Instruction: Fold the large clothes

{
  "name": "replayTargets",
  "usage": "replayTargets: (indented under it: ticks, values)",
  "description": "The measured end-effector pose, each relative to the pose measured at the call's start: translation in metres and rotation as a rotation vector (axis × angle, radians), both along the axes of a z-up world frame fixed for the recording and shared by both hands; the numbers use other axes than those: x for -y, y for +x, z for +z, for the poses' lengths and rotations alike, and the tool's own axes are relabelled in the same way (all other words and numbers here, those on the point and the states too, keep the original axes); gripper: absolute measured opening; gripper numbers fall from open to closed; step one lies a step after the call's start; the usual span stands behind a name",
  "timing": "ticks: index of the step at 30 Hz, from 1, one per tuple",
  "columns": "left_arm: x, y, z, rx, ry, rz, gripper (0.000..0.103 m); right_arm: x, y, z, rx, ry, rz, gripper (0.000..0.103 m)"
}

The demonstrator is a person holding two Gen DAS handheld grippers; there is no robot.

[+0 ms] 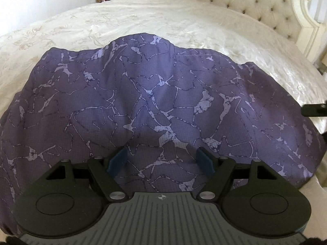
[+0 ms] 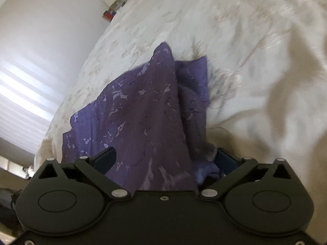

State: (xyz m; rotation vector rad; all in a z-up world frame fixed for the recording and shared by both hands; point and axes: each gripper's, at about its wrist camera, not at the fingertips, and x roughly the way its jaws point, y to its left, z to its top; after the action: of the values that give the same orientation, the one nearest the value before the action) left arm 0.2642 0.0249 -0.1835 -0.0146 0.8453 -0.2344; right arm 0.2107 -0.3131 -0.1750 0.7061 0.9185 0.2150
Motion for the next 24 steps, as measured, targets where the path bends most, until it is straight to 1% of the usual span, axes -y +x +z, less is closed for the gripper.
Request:
replayTargets:
  ticks: [4, 7, 8, 10, 11, 12, 13, 15, 16, 17, 19, 20, 21, 22, 24]
  values:
    - [0.001, -0.001, -0.001, -0.001, -0.006, 0.002, 0.077, -0.006, 0.021, -0.016, -0.005, 0.046, 0.037, 0.103]
    - [0.0, -0.002, 0.0, -0.001, -0.007, 0.001, 0.079, -0.006, 0.03, -0.024, 0.011, 0.08, 0.024, 0.103]
    - [-0.001, -0.002, 0.0, -0.003, -0.012, 0.001, 0.082, -0.006, 0.033, -0.026, 0.013, 0.09, 0.021, 0.103]
    - [0.0, 0.001, 0.0, -0.009, -0.036, -0.009, 0.093, -0.007, 0.036, -0.031, 0.015, 0.107, 0.013, 0.103]
    - [0.0, 0.003, 0.0, -0.016, -0.048, -0.029, 0.103, -0.006, 0.036, -0.033, 0.022, 0.115, 0.009, 0.103]
    - [0.002, 0.005, -0.001, -0.022, -0.05, -0.046, 0.103, -0.006, 0.034, -0.034, 0.033, 0.119, 0.009, 0.103]
    - [0.004, 0.006, -0.001, -0.026, -0.037, -0.045, 0.103, -0.006, 0.032, -0.035, 0.045, 0.119, 0.015, 0.103]
    - [0.006, 0.011, 0.002, -0.041, -0.036, -0.046, 0.102, -0.007, 0.028, -0.036, 0.073, 0.109, 0.04, 0.103]
    - [0.005, 0.014, 0.005, -0.049, -0.049, -0.041, 0.102, -0.006, 0.026, -0.036, 0.083, 0.108, 0.046, 0.103]
    - [0.002, 0.017, 0.01, -0.052, -0.08, -0.021, 0.101, -0.006, 0.025, -0.037, 0.09, 0.108, 0.049, 0.103]
    - [-0.004, 0.026, 0.02, -0.05, -0.154, 0.022, 0.083, -0.005, 0.023, -0.037, 0.095, 0.107, 0.056, 0.103]
    - [-0.006, 0.034, 0.026, -0.053, -0.188, 0.038, 0.069, -0.005, 0.023, -0.036, 0.096, 0.105, 0.06, 0.103]
    - [-0.006, 0.041, 0.031, -0.054, -0.21, 0.049, 0.063, -0.005, 0.022, -0.036, 0.098, 0.101, 0.062, 0.103]
    - [-0.006, 0.049, 0.035, -0.051, -0.225, 0.057, 0.06, -0.006, 0.022, -0.036, 0.1, 0.095, 0.065, 0.103]
    - [-0.003, 0.065, 0.041, -0.038, -0.245, 0.07, 0.042, -0.008, 0.021, -0.035, 0.107, 0.083, 0.073, 0.103]
